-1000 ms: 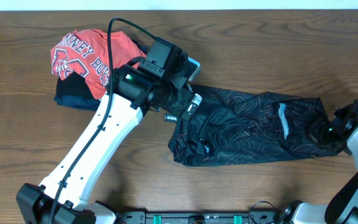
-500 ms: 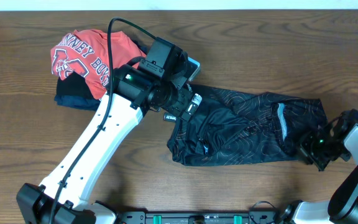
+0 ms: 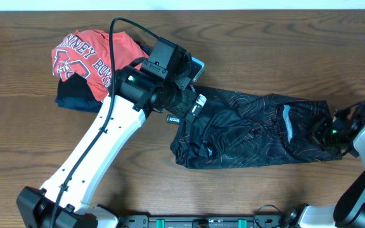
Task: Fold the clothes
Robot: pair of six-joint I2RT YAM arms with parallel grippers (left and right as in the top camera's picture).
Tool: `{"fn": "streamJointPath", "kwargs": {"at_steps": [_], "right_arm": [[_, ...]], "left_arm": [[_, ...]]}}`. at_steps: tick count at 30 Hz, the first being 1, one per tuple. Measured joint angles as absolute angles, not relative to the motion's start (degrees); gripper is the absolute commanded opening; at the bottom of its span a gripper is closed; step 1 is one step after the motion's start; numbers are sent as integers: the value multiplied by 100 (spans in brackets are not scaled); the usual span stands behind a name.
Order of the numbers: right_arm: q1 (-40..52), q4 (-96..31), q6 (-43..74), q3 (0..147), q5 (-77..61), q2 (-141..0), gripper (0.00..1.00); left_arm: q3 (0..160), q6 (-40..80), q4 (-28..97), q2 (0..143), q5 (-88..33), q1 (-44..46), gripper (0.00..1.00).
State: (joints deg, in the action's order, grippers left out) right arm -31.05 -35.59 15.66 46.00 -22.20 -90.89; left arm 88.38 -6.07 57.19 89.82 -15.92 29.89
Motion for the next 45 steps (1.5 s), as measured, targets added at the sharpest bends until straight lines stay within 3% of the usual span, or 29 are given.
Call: {"fn": "streamJointPath", "kwargs": {"at_steps": [12,25,33,45], "right_arm": [[-3105,-3387,1844,4362,-1706,-9091,1],[-3105,-4860,1332,4224,-2604,-8718,1],[-3105,-3988,1439,4226,-2176,-8018,1],[-3105,-3367,2064,4226,-1769,-8680,5]], "left_arm": [[8838,-607,5719,8982,-1592,2987,98],[8838,-607,5719,8982,-1590,2989,98],[8838,-607,5697,8982,-1590,2987,98],[8838,-607,5675,8982,-1592,2989,98]]}}
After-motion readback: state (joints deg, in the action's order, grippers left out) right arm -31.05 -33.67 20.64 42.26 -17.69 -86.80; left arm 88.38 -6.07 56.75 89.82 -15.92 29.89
